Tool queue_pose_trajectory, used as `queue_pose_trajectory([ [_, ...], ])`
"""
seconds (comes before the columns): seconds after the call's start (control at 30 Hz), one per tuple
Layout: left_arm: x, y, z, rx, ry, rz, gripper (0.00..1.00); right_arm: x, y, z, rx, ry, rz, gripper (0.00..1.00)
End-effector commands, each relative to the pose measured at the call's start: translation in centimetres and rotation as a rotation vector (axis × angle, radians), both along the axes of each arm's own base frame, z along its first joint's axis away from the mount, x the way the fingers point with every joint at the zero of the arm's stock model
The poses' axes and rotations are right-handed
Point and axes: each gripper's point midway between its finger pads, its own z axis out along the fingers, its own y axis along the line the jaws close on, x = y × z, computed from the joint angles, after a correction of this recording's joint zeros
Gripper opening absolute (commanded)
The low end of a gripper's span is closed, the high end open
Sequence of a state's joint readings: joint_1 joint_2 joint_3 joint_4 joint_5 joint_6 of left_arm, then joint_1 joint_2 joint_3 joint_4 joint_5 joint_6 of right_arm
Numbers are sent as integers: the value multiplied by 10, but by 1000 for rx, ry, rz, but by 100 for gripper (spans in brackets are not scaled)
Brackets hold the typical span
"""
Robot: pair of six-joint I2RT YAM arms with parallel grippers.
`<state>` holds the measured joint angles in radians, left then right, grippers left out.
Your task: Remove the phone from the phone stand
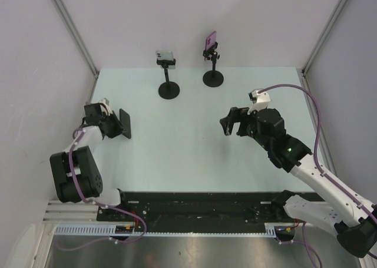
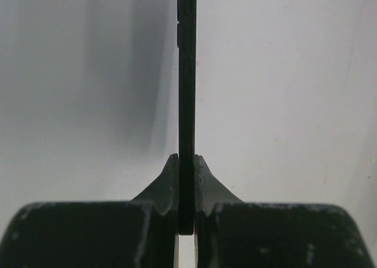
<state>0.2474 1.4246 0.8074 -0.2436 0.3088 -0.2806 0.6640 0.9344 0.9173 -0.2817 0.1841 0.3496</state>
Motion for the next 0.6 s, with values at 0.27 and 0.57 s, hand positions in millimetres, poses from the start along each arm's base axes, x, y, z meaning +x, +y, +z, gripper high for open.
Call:
queue_pose_trajectory([
  [0.27,8,47,-11,8,106,-35,16,-2,-9,-10,-101,-51,23,100],
  [0.57,-3,69,-37,-14,216,47,56,1,-14,-14,-133,-52,5,100],
])
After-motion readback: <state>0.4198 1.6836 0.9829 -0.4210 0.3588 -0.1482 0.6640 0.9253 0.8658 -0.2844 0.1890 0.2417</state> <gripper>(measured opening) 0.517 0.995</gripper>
